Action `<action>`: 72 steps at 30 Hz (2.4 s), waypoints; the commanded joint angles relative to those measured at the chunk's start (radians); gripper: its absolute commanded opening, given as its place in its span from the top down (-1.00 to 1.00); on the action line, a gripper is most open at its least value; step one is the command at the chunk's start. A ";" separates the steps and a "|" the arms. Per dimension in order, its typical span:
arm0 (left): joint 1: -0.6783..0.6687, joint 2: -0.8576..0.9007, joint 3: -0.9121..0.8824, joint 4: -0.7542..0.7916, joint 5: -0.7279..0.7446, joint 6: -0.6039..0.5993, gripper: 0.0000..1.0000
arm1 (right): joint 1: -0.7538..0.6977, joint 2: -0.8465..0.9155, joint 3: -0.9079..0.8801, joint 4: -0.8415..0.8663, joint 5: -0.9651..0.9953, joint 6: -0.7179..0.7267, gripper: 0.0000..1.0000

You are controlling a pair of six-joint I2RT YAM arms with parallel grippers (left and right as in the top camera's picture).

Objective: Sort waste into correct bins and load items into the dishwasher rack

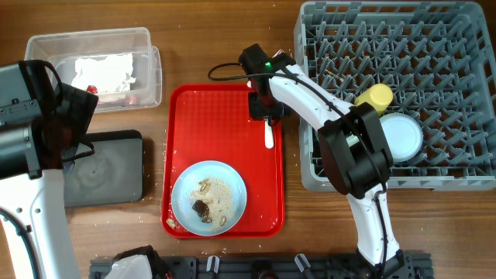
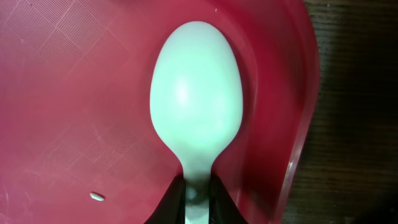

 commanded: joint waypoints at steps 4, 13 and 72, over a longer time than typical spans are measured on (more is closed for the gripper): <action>0.005 -0.006 0.003 0.000 -0.013 -0.016 -1.00 | -0.011 -0.020 -0.014 -0.030 -0.005 0.017 0.91; 0.005 -0.006 0.003 0.000 -0.013 -0.016 -1.00 | -0.102 -0.275 -0.008 -0.010 -0.002 -0.076 0.91; 0.005 -0.006 0.003 0.000 -0.013 -0.016 -1.00 | -0.053 -0.261 -0.010 0.501 0.139 0.182 -0.21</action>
